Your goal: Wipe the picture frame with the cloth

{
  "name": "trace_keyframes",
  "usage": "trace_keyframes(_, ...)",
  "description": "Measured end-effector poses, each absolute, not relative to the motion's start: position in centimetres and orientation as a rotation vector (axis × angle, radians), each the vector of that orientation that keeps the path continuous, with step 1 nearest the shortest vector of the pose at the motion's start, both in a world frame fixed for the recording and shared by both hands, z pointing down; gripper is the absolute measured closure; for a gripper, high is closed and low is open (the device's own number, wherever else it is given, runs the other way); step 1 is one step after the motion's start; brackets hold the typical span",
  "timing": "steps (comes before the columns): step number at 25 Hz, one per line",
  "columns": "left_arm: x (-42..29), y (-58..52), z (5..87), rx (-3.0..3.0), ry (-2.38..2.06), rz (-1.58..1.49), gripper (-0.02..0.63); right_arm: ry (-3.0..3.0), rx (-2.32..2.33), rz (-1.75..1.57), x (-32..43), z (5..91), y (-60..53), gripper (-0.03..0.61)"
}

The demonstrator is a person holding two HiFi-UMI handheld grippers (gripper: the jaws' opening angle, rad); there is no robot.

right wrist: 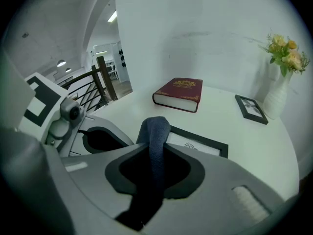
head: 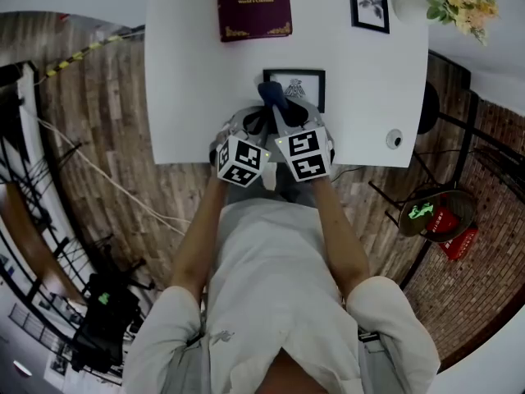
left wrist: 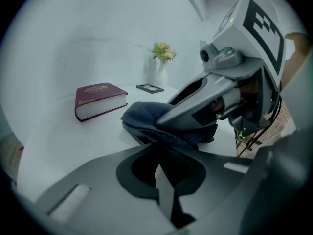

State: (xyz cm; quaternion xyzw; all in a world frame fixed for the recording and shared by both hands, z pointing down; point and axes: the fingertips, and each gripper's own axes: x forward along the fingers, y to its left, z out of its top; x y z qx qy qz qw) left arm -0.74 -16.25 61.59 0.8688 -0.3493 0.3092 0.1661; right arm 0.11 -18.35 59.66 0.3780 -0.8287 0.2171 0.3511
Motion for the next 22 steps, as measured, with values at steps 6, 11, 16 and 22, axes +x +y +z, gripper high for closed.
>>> trace_keyframes(6, -0.8, -16.2, 61.6, 2.479, -0.992, 0.886, 0.594, -2.152, 0.929, 0.662, -0.4, 61.3, -18.3, 0.512)
trace_keyframes(11, -0.7, -16.3, 61.7, 2.479, -0.992, 0.894, 0.594, -2.127, 0.923, 0.599, -0.4, 61.7, -18.5, 0.514)
trace_keyframes(16, -0.7, -16.3, 61.7, 2.474, -1.0, 0.899, 0.594, -2.118, 0.955, 0.542, -0.2, 61.9, -18.6, 0.512)
trace_keyframes(22, -0.7, -16.3, 61.7, 2.462, -1.011, 0.893, 0.594, -2.091, 0.951, 0.49, 0.3, 61.7, -18.6, 0.512)
